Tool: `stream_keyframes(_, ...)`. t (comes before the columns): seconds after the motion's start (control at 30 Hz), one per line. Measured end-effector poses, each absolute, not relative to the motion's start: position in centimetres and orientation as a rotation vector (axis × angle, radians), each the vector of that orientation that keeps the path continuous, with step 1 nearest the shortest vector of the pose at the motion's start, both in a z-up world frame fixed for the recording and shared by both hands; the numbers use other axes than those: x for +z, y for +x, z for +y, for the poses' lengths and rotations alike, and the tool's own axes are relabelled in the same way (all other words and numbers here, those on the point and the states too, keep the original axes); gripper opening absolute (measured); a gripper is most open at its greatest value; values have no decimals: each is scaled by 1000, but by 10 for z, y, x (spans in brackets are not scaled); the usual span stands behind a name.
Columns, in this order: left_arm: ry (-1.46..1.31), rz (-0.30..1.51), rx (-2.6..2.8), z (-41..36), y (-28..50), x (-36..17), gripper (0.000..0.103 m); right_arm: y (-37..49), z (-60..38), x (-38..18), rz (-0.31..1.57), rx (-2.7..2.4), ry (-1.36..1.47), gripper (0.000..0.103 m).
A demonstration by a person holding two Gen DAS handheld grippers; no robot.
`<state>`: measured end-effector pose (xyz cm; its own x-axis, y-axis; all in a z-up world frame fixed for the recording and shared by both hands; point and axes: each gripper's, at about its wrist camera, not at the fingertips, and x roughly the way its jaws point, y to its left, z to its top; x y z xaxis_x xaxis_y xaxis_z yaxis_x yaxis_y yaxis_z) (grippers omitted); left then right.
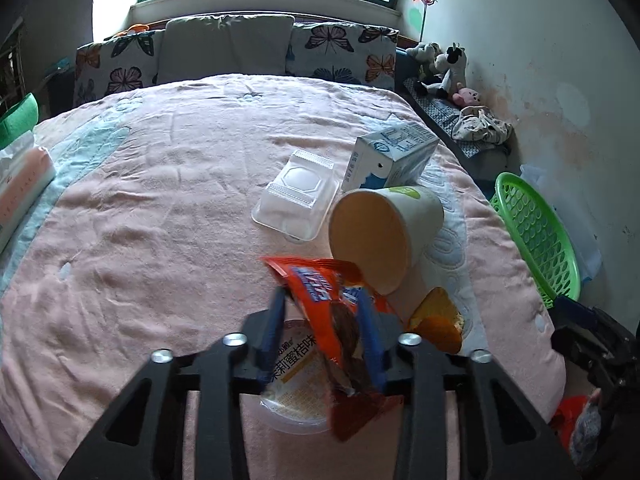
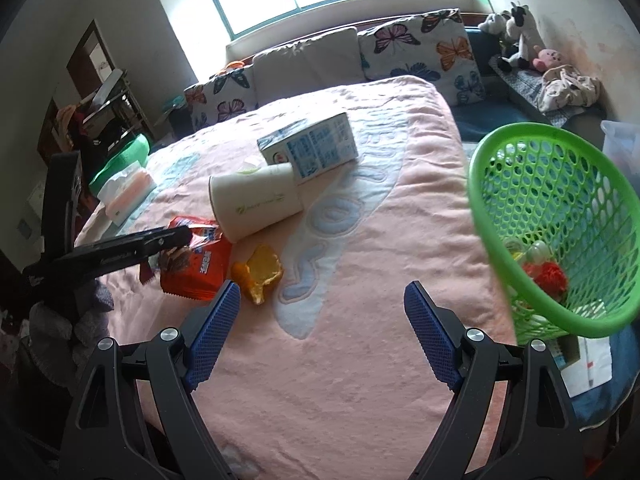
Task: Collect trash
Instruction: 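Grasp the red snack bag on the bed with the left tool, then grasp the orange peel with the right tool while the left holds the red bag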
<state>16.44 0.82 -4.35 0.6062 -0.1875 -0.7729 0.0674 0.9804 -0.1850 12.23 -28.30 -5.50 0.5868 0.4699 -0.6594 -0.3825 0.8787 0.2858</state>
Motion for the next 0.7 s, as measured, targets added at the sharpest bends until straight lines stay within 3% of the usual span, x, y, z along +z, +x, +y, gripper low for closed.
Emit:
stream_keyframes(0.1, -154, 906, -162, 9, 163, -43, 11, 123, -277, -58, 812, 512, 113, 84)
stream_keyframes(0.23, -159, 891, -163, 10, 158, -38, 4, 125, -266, -61, 824, 533, 102, 84)
stream_keyframes(0.6, -206, 799, -165, 31, 142, 0, 3, 135, -225, -76, 853, 592, 23, 83)
stream_keyframes(0.7, -228, 775, -162, 43, 139, 10, 3, 141, -211, -83, 858, 595, -11, 78)
